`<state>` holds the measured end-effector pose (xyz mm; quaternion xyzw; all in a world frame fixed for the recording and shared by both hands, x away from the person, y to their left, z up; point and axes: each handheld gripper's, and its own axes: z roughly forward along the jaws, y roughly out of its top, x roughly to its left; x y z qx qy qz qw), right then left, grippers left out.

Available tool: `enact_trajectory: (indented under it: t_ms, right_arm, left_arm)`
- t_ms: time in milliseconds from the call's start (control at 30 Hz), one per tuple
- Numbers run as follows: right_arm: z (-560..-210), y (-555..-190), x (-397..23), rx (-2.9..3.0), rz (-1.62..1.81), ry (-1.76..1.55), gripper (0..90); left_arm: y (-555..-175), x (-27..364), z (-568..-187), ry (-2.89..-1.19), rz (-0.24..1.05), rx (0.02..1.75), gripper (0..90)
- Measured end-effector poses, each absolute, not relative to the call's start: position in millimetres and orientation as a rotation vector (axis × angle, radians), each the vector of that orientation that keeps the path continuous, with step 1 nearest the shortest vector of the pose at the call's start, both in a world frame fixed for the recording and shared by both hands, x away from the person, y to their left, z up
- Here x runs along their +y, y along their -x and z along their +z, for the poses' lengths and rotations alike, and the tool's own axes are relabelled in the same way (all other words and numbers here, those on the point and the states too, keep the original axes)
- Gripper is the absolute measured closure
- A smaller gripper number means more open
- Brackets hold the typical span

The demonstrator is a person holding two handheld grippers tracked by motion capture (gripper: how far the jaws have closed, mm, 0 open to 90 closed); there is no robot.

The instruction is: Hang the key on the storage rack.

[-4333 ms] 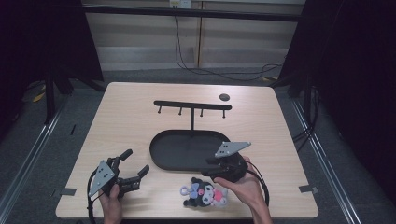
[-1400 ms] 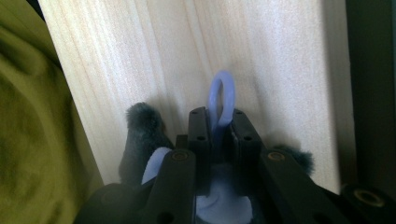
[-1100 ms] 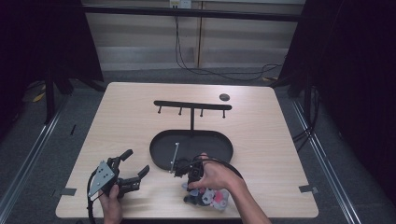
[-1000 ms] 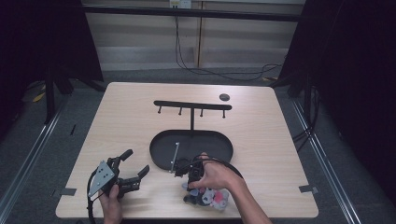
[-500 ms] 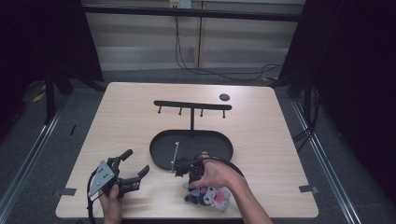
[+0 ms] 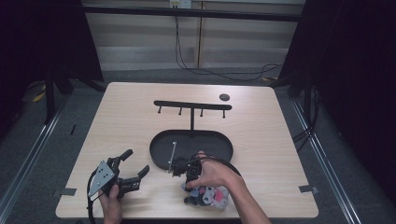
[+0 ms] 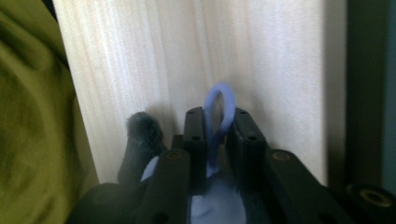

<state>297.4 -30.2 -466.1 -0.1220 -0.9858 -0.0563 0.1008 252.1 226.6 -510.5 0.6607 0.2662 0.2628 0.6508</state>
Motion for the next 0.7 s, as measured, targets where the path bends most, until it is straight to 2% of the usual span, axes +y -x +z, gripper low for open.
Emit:
enact_trajectory:
  t_ms: [167, 700]
  right_arm:
    - [-468, -297, -30, -2.903, -0.157, 0.360, 86.6]
    - [-450, -295, -37, -2.886, -0.176, 0.400, 87.3]
  left_arm:
    - [-252, 227, -510, -1.500, 0.597, 0.604, 15.4]
    - [-252, 227, -510, -1.500, 0.596, 0.604, 15.4]
